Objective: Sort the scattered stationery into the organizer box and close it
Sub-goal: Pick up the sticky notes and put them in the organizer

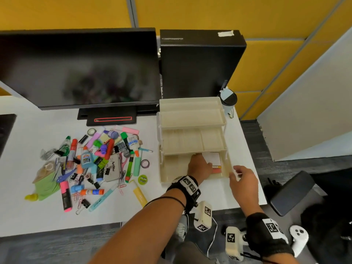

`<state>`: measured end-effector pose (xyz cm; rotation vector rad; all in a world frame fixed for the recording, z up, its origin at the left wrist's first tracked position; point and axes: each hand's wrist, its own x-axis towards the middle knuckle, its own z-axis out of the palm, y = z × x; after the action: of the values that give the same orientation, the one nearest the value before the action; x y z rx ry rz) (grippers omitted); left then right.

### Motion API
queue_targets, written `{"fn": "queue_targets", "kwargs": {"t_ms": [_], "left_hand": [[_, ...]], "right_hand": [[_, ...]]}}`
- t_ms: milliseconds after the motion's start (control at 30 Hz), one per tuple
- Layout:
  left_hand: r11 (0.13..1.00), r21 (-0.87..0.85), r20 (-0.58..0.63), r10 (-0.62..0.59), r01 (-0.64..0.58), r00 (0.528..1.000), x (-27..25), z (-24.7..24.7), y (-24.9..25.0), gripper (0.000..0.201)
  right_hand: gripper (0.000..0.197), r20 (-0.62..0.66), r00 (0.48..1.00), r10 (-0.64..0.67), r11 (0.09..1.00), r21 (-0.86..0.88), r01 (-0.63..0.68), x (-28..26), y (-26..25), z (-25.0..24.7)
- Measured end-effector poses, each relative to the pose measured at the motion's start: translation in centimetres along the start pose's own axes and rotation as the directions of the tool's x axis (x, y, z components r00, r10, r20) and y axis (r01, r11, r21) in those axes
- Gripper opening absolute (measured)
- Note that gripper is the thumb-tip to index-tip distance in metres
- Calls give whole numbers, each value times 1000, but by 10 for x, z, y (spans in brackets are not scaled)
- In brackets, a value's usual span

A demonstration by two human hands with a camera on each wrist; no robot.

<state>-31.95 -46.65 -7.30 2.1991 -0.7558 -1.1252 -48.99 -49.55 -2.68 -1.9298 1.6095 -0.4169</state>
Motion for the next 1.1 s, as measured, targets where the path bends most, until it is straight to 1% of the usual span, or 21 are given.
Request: {"fn": "queue_targets", "kwargs": {"t_ms": [33,100,133,167,200,267,333,400,467,533,633,700,767,800,833,900,967,1033,1100], "left_hand": [[999,32,17,33,-33,999,-3,-4,0,49],[996,-18,94,92,-90,991,-11,-14,0,69],[994,-46,129,99,-94,987,-14,-19,0,73],[993,-51,154,111,-105,982,-15,-23,-2,72],[994,-20,176,111,-109,978,-18,-29,-2,67],[990,59,212,113,-128,971,-23,-40,-9,50],[980,96,242,149,-176,959,-35,-60,-15,32],[971,71,276,199,-227,940,-47,-89,-28,20],[967,30,269,236,-253,934,-59,-125,-51,16],[968,-11,212,249,-252,945,-73,-162,-73,18],[964,-53,52,262,-259,964,-99,-224,-120,27],[969,-86,-58,229,-233,972,-112,-260,-159,27],[973,-105,-135,192,-206,972,-121,-288,-198,27],[977,-97,-164,172,-189,971,-126,-300,-221,26],[982,-90,-193,146,-165,970,-131,-312,-242,24],[991,-81,-254,85,-109,963,-142,-335,-282,24],[998,-56,-315,0,-18,949,-154,-353,-318,25],[996,-50,-386,-83,69,919,-163,-366,-350,24],[989,1,-431,-134,148,892,-167,-376,-373,28]], "right_hand": [[31,-36,999,-2,1000,-10,2,-4,-6,2],[30,-102,994,-37,999,-13,35,-14,-23,8],[28,-113,991,-72,997,-9,71,-20,-33,13],[25,-112,987,-118,993,-3,118,-26,-42,18],[23,-103,981,-166,986,5,168,-31,-51,24],[26,-72,967,-244,967,58,248,-41,-67,37],[33,-40,961,-275,954,111,277,-50,-84,50],[37,2,958,-288,946,158,284,-59,-103,61],[36,69,935,-347,921,217,325,-69,-127,77],[31,136,897,-421,892,241,382,-79,-149,93],[22,256,829,-498,863,243,443,-98,-186,136],[20,366,784,-502,865,198,461,-110,-207,170],[24,477,745,-466,873,112,474,-118,-224,199],[27,516,737,-437,880,75,469,-124,-232,214],[29,534,744,-400,893,44,448,-130,-239,227],[40,527,781,-336,915,-14,403,-138,-250,249],[54,512,797,-322,908,-71,412,-144,-256,266],[64,499,804,-324,887,-135,442,-148,-260,278],[71,478,822,-310,874,-196,444,-151,-263,286]]}}
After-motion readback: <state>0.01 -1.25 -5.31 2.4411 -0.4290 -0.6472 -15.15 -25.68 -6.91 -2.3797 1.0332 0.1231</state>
